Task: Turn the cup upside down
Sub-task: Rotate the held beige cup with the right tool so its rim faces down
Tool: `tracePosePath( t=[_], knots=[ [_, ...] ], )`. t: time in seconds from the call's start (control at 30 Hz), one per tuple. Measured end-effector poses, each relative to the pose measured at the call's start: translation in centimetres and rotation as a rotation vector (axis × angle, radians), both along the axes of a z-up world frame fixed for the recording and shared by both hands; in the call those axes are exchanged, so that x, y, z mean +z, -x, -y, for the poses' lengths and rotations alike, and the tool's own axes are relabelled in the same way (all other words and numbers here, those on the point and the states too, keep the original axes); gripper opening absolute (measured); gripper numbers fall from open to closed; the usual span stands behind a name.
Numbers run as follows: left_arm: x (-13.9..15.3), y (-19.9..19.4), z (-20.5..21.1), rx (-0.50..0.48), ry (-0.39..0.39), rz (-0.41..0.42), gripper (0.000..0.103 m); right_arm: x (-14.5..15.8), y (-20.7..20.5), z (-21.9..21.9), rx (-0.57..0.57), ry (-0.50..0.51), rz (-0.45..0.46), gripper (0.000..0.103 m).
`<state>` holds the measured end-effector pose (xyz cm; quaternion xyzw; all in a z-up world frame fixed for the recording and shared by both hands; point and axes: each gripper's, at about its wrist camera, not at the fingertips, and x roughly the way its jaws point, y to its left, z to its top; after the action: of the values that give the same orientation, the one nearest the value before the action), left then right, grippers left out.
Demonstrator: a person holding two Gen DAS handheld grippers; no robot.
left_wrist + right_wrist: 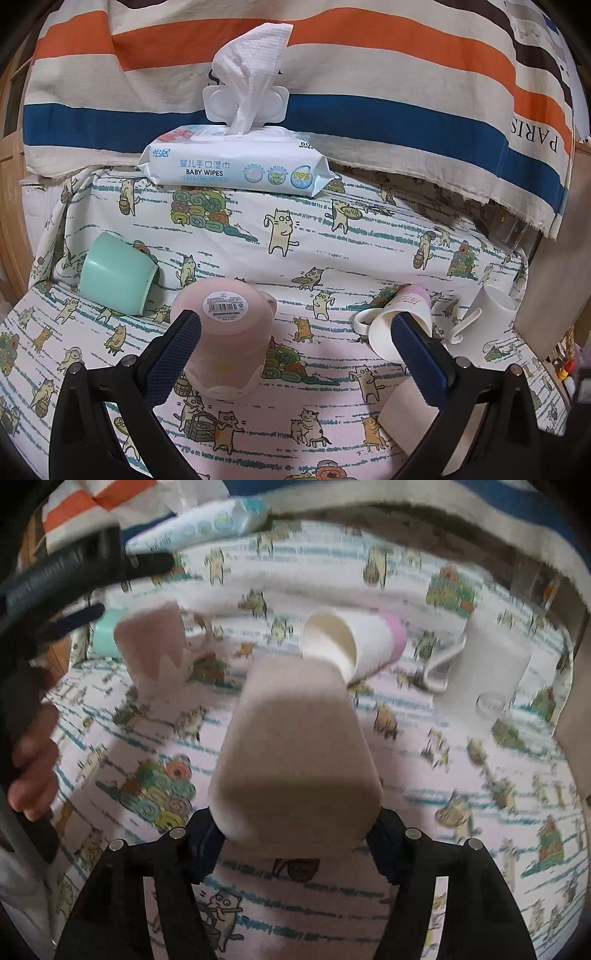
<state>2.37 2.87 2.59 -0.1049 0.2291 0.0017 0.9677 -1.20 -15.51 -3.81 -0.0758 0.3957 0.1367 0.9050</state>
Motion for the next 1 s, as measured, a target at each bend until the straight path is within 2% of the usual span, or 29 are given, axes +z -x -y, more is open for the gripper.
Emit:
tracePosePath(
  t=[0.13,0.33,0.6,0.9,1.0],
  knots=[
    [0.0,0.0,0.0,0.002,0.0,-0.001,0.102,2.0,-0.4,-0.2,0.002,0.001,0.055,0.068],
    [-0.2,-0.3,-0.2,0.006,0.007,-0.019,0.102,3.3,-2.3,-0.4,-0.01,-0.035,0.059,0.067],
    [-0.3,-0.4,-0.4,0.01,0.021,-0.026,0.102,3.3,-3.0,-0.7,-0.008,-0.027,0.088,0.067],
    [-0.4,-0.5,-0.2,0.011,0.006,-0.027,0.102,2.2,-2.2,0.1,-0.001,-0.03,0.059,0.067],
    [-0.5,-0.5,-0.2,0.012,0.001,-0.027,0.102,1.8,-1.9,-0.1,0.01,-0.01,0.095,0.068]
  ],
)
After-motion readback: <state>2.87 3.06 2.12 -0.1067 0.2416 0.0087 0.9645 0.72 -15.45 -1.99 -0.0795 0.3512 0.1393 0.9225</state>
